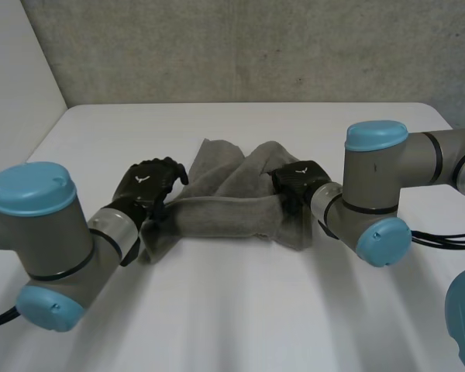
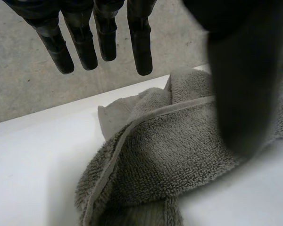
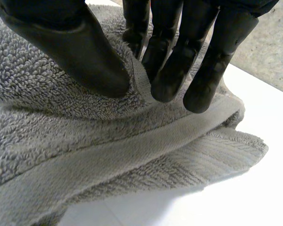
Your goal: Fold the towel.
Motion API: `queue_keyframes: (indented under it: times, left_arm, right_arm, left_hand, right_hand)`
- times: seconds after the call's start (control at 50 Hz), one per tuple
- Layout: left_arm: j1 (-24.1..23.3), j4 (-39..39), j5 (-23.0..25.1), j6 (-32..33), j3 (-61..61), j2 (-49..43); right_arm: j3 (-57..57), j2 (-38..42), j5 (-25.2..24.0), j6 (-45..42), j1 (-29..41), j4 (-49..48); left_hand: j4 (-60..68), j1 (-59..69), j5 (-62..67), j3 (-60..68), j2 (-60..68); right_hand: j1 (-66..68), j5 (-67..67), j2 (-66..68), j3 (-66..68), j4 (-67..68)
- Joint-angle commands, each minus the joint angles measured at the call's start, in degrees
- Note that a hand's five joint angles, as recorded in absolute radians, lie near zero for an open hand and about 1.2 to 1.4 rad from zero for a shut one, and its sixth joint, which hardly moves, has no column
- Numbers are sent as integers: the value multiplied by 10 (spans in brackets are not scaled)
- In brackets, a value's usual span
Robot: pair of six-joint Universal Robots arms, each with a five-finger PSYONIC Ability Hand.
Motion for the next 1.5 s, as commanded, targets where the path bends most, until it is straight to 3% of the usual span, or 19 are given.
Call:
queue_keyframes:
  times: [0.02, 0.18, 0.26, 0.48, 0.62, 0.78, 0.8, 0.82, 0.88, 0.96, 1.04, 1.14, 1.2, 1.28, 1.42, 1.44, 1.46, 1.48, 1.5]
  left_arm:
    - [-7, 22, -2, 1, 48, -65]
    - [-5, 20, -5, 57, 102, -131]
    - [-2, 24, -14, 85, 107, -142]
    - [4, 23, -34, 86, 98, -108]
    - [14, 25, -28, 88, 112, -69]
    - [15, 32, -28, 103, 314, -88]
    - [16, 32, -28, 114, 374, -101]
    - [18, 33, -28, 128, 433, -109]
    - [22, 35, -28, 142, 485, -112]
    - [34, 39, -27, 150, 560, -95]
    - [42, 37, -26, 145, 523, -50]
    - [77, 39, 30, 144, 325, -1]
    - [89, 38, 78, 145, 215, 17]
    - [114, 39, 131, 151, 52, 39]
    - [180, 44, 146, 155, -94, 94]
    - [187, 44, 146, 155, -102, 100]
    - [187, 44, 146, 155, -102, 100]
    - [191, 44, 146, 155, -107, 105]
    - [196, 44, 146, 154, -109, 111]
  right_arm:
    - [31, -51, -7, 8, -8, -2]
    - [135, -156, -39, 8, -30, -17]
    - [200, -217, -61, 8, -48, -31]
    - [287, -300, -67, 5, -57, -42]
    - [272, -321, -80, 0, -55, -42]
    - [51, -201, -98, -17, -24, -74]
    - [-28, -173, -91, -32, -9, -75]
    - [-29, -172, -91, -32, -8, -75]
    - [-276, -112, -41, -57, 9, -94]
    - [-369, -93, 6, -57, 9, -125]
    - [-369, -89, 9, -63, 10, -108]
    - [-276, -92, -56, -90, 11, -17]
    - [-135, -98, -111, -205, 16, 71]
    - [13, -130, -114, -295, 11, 104]
    - [132, -172, -119, -300, 4, 100]
    - [145, -181, -120, -298, 2, 98]
    - [159, -191, -119, -296, 2, 88]
    - [159, -191, -119, -296, 2, 88]
    - [166, -193, -117, -296, 4, 77]
  left_hand:
    - [-17, -12, 10, -14, -11]
    - [93, 97, 119, 95, 99]
    - [281, 285, 307, 283, 286]
    - [624, 628, 650, 626, 630]
    - [624, 628, 650, 627, 630]
    - [624, 628, 650, 627, 630]
    - [624, 628, 650, 627, 630]
    - [624, 628, 650, 627, 630]
    - [624, 628, 650, 627, 630]
    - [624, 628, 650, 627, 630]
    - [624, 628, 650, 627, 630]
    - [624, 628, 650, 627, 630]
    - [624, 628, 650, 627, 630]
    - [624, 628, 650, 627, 630]
    - [624, 628, 650, 627, 630]
    - [624, 628, 650, 627, 630]
    - [624, 628, 650, 627, 630]
    - [624, 628, 650, 627, 630]
    - [624, 628, 650, 627, 630]
  right_hand:
    - [48, 47, 58, 58, 54]
    - [48, 47, 58, 58, 54]
    - [48, 47, 58, 58, 54]
    - [48, 47, 58, 58, 54]
    - [48, 47, 58, 58, 54]
    - [48, 47, 58, 58, 54]
    - [48, 47, 58, 58, 54]
    - [48, 47, 58, 58, 54]
    - [48, 47, 58, 58, 54]
    - [48, 47, 58, 58, 54]
    - [48, 47, 58, 58, 54]
    - [48, 47, 58, 58, 54]
    - [48, 47, 58, 58, 54]
    - [48, 47, 58, 58, 54]
    - [48, 47, 58, 58, 54]
    - [22, 21, 32, 32, 28]
    - [-218, -219, -208, -208, -212]
    - [-220, -222, -210, -211, -214]
    - [-367, -368, -357, -357, -361]
